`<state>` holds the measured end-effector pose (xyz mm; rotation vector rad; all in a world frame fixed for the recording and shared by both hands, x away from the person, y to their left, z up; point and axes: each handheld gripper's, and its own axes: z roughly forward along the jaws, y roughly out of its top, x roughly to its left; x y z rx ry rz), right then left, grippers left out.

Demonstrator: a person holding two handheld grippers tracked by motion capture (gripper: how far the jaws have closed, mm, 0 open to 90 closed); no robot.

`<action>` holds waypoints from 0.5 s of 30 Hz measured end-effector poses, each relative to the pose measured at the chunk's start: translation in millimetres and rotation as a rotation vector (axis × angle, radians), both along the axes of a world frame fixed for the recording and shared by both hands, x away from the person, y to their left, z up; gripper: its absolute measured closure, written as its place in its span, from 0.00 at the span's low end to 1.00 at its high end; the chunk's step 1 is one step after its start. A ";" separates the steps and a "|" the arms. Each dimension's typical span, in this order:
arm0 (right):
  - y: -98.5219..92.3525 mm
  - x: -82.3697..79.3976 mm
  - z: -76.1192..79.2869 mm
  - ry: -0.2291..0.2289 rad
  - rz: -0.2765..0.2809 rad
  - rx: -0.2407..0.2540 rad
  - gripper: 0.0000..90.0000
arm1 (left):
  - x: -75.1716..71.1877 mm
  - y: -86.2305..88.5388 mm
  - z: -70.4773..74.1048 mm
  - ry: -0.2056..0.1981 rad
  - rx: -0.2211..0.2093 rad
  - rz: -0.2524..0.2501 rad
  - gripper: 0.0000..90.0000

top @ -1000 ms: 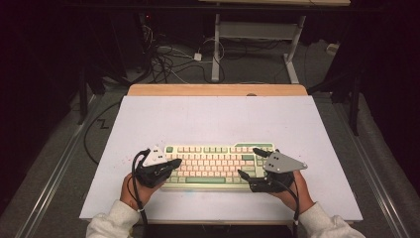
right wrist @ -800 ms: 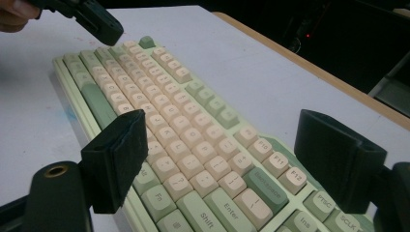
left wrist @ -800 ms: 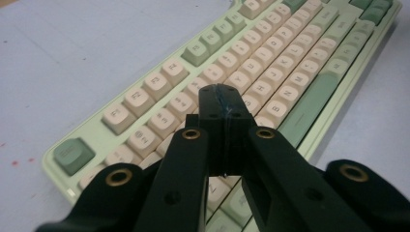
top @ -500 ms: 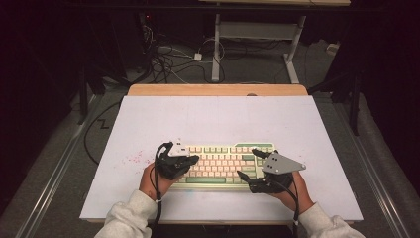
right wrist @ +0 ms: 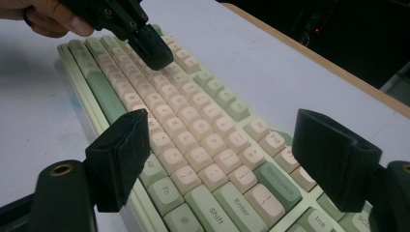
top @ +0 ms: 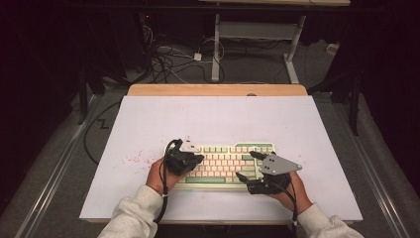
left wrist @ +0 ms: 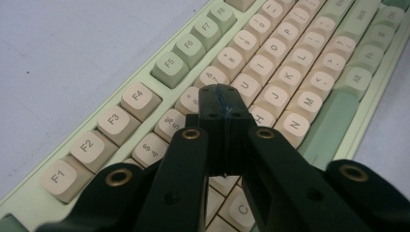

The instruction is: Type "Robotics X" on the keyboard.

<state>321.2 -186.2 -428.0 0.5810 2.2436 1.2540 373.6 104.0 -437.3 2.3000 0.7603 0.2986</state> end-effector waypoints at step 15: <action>0.5 0.2 -0.6 0.004 0.004 -0.008 0.25 | 3.8 -6.1 -7.4 0.015 0.031 0.007 0.97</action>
